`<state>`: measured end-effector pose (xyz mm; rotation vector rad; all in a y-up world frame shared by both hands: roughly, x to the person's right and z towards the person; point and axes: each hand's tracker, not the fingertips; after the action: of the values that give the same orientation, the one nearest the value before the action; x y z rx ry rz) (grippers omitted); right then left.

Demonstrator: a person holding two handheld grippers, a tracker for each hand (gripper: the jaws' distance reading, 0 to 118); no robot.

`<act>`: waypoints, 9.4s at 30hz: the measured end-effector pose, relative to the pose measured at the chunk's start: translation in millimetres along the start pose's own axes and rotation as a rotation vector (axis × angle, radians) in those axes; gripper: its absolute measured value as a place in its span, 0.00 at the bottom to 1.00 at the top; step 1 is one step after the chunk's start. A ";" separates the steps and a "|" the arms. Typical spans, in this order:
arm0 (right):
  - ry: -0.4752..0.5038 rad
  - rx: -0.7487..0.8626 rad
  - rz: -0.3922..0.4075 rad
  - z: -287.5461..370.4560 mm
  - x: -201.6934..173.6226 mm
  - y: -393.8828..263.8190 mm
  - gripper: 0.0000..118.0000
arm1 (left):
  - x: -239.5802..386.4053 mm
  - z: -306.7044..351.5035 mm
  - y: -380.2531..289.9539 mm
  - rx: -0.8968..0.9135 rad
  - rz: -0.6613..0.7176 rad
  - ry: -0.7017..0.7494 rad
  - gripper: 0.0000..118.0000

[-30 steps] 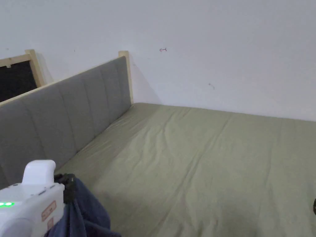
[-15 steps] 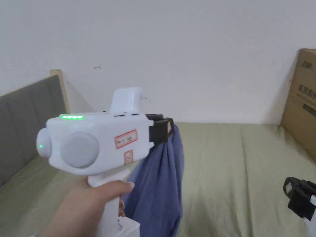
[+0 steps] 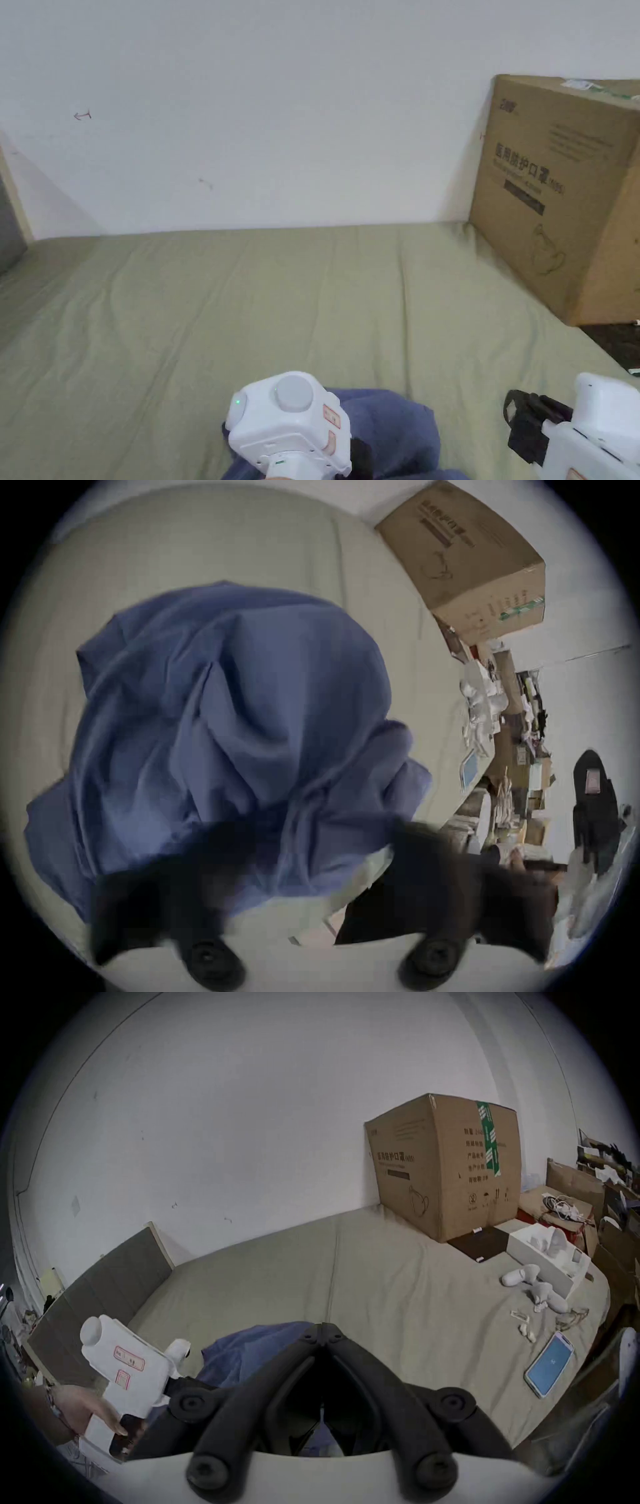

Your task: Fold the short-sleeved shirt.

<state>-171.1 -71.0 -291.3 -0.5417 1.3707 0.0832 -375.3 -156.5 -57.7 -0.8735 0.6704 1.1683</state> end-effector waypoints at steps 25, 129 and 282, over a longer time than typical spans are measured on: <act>0.106 0.092 0.077 4.6 -57.4 4.1 0.00 | -143.5 215.0 -177.4 0.791 0.027 0.356 0.00; -0.008 -0.857 0.218 -71.0 108.0 -79.8 0.20 | -238.0 158.6 -161.4 0.152 0.060 0.340 0.10; -0.062 -0.809 0.213 -152.2 118.5 -62.2 0.00 | -244.6 121.5 -55.8 0.329 0.036 0.294 0.01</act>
<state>-260.6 -218.1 -398.1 -1.0468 1.2990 0.8463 -387.1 -180.8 219.7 -0.7592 1.0893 0.9328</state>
